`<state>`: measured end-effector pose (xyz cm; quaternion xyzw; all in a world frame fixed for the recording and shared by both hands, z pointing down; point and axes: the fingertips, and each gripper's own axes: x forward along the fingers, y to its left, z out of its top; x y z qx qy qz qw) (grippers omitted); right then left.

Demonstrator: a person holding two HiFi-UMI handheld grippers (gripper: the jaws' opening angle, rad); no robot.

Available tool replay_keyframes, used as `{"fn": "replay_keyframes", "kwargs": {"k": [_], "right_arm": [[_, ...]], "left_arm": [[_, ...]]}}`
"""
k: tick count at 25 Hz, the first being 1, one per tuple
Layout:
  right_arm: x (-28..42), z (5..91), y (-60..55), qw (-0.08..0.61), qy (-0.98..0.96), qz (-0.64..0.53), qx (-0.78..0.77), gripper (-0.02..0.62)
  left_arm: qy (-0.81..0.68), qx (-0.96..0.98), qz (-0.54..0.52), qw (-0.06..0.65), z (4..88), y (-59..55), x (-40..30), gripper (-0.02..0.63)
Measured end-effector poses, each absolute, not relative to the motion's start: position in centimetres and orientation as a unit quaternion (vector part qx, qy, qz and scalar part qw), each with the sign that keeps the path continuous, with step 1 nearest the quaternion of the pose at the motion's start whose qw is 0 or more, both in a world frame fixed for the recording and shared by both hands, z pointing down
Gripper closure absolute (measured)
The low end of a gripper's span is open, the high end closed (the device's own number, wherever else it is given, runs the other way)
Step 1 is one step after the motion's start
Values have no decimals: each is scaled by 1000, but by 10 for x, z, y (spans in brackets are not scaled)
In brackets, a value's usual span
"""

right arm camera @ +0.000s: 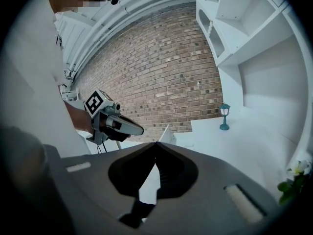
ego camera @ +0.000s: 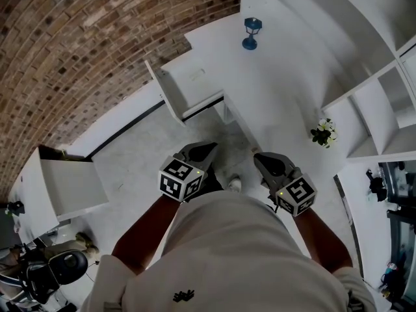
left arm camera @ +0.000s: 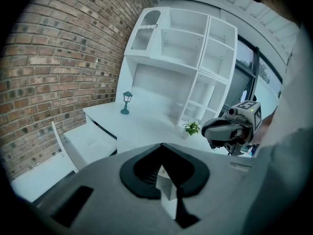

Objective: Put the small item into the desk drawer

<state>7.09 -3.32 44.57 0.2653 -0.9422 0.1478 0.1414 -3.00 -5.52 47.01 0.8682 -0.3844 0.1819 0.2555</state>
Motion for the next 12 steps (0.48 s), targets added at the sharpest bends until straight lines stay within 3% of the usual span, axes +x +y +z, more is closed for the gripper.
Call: {"fn": "replay_keyframes", "kwargs": {"k": [12], "right_arm": [[71, 446, -23, 145, -942, 146, 266, 583]], "left_arm": [[-377, 870, 185, 258, 474, -45, -28, 598]]}}
